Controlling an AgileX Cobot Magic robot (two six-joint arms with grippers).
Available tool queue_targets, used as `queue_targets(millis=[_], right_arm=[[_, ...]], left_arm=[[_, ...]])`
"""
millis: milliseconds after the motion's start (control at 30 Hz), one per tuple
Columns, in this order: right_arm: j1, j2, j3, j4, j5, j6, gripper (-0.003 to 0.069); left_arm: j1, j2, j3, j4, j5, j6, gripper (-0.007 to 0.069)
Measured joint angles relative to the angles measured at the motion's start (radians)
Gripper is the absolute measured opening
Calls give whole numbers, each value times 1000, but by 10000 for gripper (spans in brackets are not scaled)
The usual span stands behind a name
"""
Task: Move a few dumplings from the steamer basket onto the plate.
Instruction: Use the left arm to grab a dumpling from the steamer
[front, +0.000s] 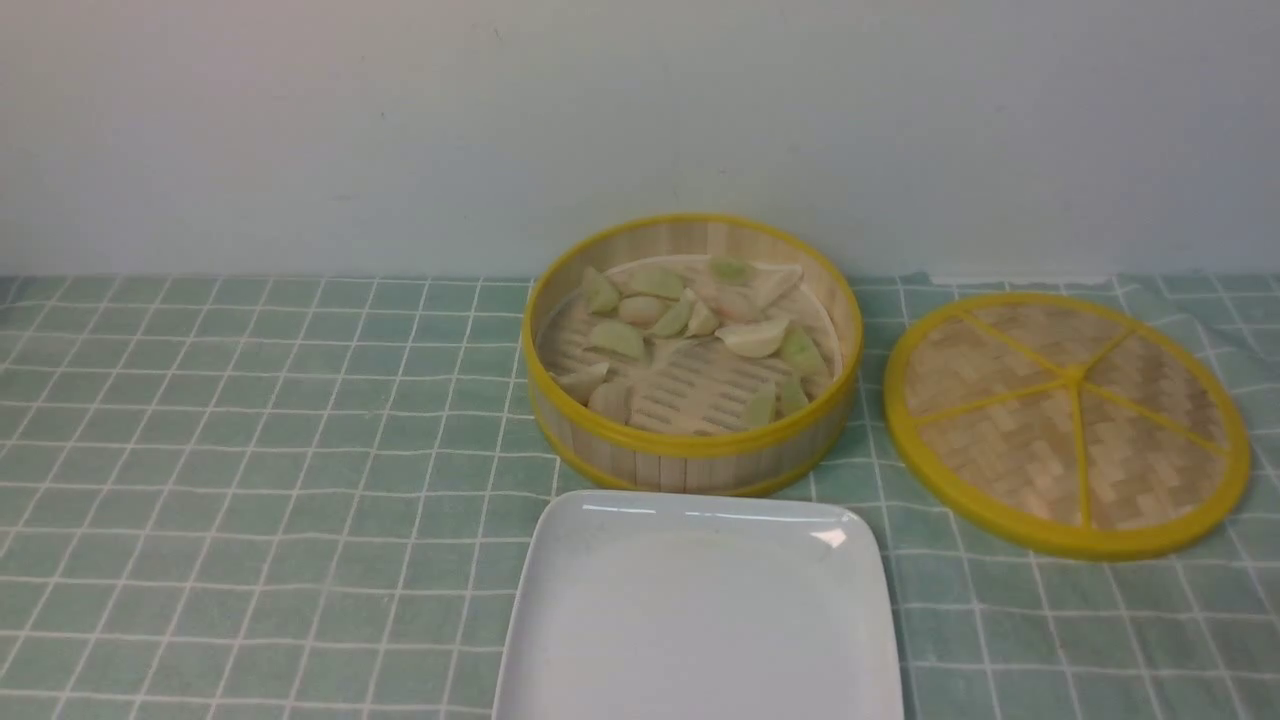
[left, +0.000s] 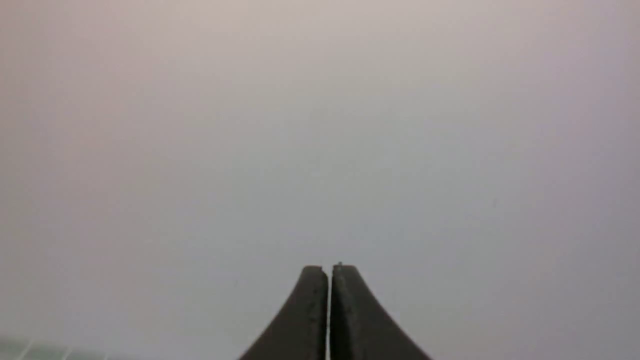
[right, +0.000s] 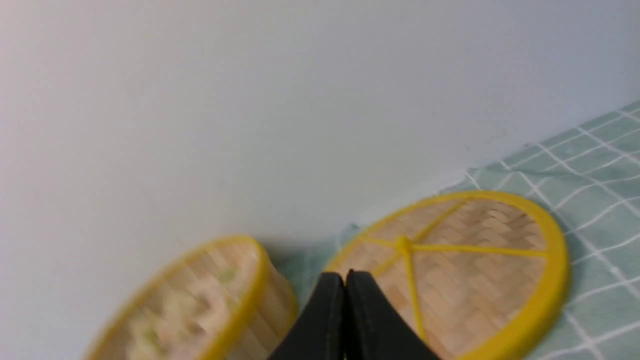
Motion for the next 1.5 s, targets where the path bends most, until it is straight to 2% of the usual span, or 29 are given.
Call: queue_targets(millis=[100,133,167,200,233,267,300,333,433,500,533,600,700,733,767,933,1067,1167,1267,1400,1433,1500], right_arm=[[0,0,0,185,-55,21,-14],[0,0,0,223,-63,21,-14],[0,0,0,223,-64,21,-14],[0,0,0,266,-80,7,-14],[0,0,0,266,-81,7,-14],[0,0,0,279,-93,-10,-14],[0,0,0,282,-94,-11,-14],[0,0,0,289,-99,-15,-14],[0,0,0,298,-110,-17,-14],[0,0,0,334,-133,-13,-14],[0,0,0,334,-135,-13,-14],[0,0,-18,342,-78,-19,-14],[0,4,-97,308,58,-61,-14],[0,42,-197,263,197,-112,-14],[0,72,-245,239,259,-138,-14],[0,336,-545,70,656,-236,-14],[0,558,-736,-21,905,-281,-14],[0,661,-807,-34,975,-304,-14],[0,730,-819,-26,990,-310,-14],[0,762,-819,-10,995,-313,-14],[0,768,-819,-9,995,-319,-14],[0,771,-819,-9,995,-323,-14]], left_arm=[[0,269,-213,-1,410,89,-6],[0,330,-261,-6,493,114,-6],[0,344,-261,-7,512,120,-6],[0,472,-331,-27,655,181,-6],[0,485,-331,-29,667,187,-6],[0,588,-370,-54,741,253,-6],[0,588,-370,-54,741,253,-6],[0,684,-394,-83,779,321,-6],[-4,775,-408,-127,779,422,-6],[-39,846,-413,-171,705,534,-6],[-43,853,-413,-179,688,550,-6],[-95,899,-429,-245,586,637,-6],[-130,951,-482,-295,576,691,-6],[-146,1006,-550,-310,613,708,-6],[-151,1047,-603,-311,649,708,-6],[-154,1269,-884,-270,796,726,-6],[-154,1423,-1054,-254,834,788,-6],[-154,1501,-1134,-260,810,833,-1],[-161,1573,-1167,-262,744,892,34],[-179,1647,-1175,-261,674,947,120],[-192,1682,-1175,-260,643,969,183],[-204,1718,-1175,-257,607,982,256]])
